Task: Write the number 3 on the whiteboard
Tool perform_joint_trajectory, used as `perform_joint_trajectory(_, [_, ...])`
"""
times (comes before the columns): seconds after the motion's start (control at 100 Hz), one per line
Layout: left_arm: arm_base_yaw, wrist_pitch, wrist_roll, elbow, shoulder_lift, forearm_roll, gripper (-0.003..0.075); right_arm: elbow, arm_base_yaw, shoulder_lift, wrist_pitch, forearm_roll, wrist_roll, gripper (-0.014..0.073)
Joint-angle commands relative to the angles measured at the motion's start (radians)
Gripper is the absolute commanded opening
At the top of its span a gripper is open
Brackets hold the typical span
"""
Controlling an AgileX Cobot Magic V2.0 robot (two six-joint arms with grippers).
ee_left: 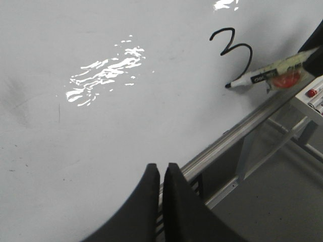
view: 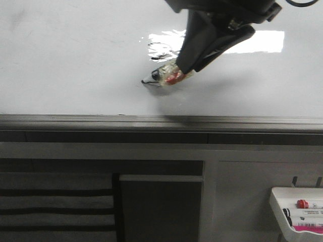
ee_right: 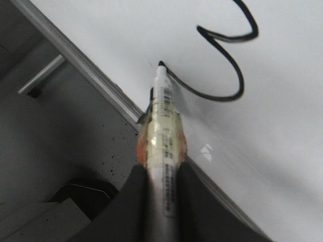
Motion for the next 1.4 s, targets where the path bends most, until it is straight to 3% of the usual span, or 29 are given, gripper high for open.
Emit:
perform_joint_trajectory(0.0, [0.002, -0.07, -0.009, -0.025, -0.01, -0.055, -0.0019, -0.085, 0.002, -0.02, -0.048, -0.008, 0.001, -0.0022])
perform_joint_trajectory(0.14, [-0.003, -0.038, 0.0, -0.025, -0.01, -0.119, -0.0019, -0.095, 0.041, -0.14, 0.033, -0.003, -0.115, -0.0022])
perform_joint_trajectory(0.25, [-0.035, 0.024, 0.121, -0.029, -0.01, -0.212, -0.0019, -0.082, 0.062, -0.225, 0.074, -0.008, -0.255, -0.0022])
perform_joint_trajectory(0.32, [-0.074, 0.059, 0.186, -0.037, -0.008, -0.247, -0.0019, -0.082, 0.063, -0.249, 0.094, -0.008, -0.34, -0.0022])
perform_joint_trajectory(0.43, [-0.157, 0.058, 0.211, -0.056, 0.008, -0.234, -0.0019, -0.082, 0.088, -0.259, 0.143, -0.006, -0.586, -0.0022])
perform_joint_trajectory(0.52, [-0.22, 0.061, 0.226, -0.074, 0.039, -0.212, -0.0019, -0.082, 0.129, -0.257, 0.145, -0.006, -0.676, -0.0022])
perform_joint_trajectory(0.74, [-0.365, 0.064, 0.226, -0.148, 0.133, -0.087, -0.0019, -0.082, 0.181, -0.255, 0.1, -0.008, -0.715, -0.0022])
perform_joint_trajectory(1.03, [-0.472, 0.053, 0.228, -0.189, 0.188, 0.071, -0.0019, -0.082, 0.181, -0.255, 0.105, -0.008, -0.715, -0.0022])
perform_joint_trajectory(1.39, [-0.477, 0.001, 0.228, -0.197, 0.188, 0.105, -0.0019, -0.082, 0.181, -0.255, 0.126, -0.008, -0.713, -0.0022])
